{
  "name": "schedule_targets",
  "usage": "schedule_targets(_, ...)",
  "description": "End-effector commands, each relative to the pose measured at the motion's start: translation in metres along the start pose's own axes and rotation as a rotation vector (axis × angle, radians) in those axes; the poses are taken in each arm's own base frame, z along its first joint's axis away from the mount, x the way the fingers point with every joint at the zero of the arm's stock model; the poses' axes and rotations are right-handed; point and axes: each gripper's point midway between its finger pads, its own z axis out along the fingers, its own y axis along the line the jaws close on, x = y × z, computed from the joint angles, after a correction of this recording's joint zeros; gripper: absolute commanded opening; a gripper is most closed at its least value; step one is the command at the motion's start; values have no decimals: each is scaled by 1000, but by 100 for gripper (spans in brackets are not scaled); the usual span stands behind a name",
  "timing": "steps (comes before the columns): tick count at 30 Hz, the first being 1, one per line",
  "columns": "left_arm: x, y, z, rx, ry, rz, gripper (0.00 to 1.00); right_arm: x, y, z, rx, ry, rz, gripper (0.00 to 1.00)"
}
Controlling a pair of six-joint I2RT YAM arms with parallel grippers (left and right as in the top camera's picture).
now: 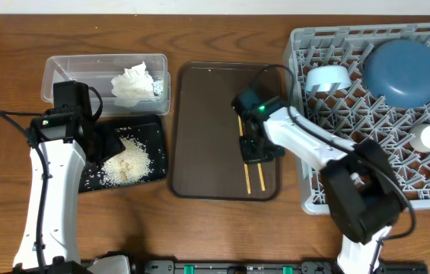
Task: Sort waste into correct bins and load items into the dishwasher rack
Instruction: 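Carry the chopstick right and insert it into the rack's left edge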
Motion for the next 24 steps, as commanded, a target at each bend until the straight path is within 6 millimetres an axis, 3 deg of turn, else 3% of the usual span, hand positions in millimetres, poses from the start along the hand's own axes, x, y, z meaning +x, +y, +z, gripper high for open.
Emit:
schedule_targets(1,-2,3,-2,-13,-10,-10,68,-28,-4,-62,-67,-164,-54,1)
schedule_targets(5,-2,3,-2,-13,-10,-10,68,-34,-27,-110,-91,-279,-54,1)
schedule_targets(10,-3,3,-2,-12,-14,-10,68,-28,-69,-144,-78,-333,-6,1)
schedule_targets(13,-3,3,-2,-10,-17,-10,68,-20,-94,-145,-55,-302,17,1)
schedule_targets(18,-4,2,-2,-9,-18,-14,68,-7,-125,-130,-30,-210,75,1)
schedule_targets(24,-4,2,-2,-10,-17,-14,68,3,-132,-107,-17,-139,67,1)
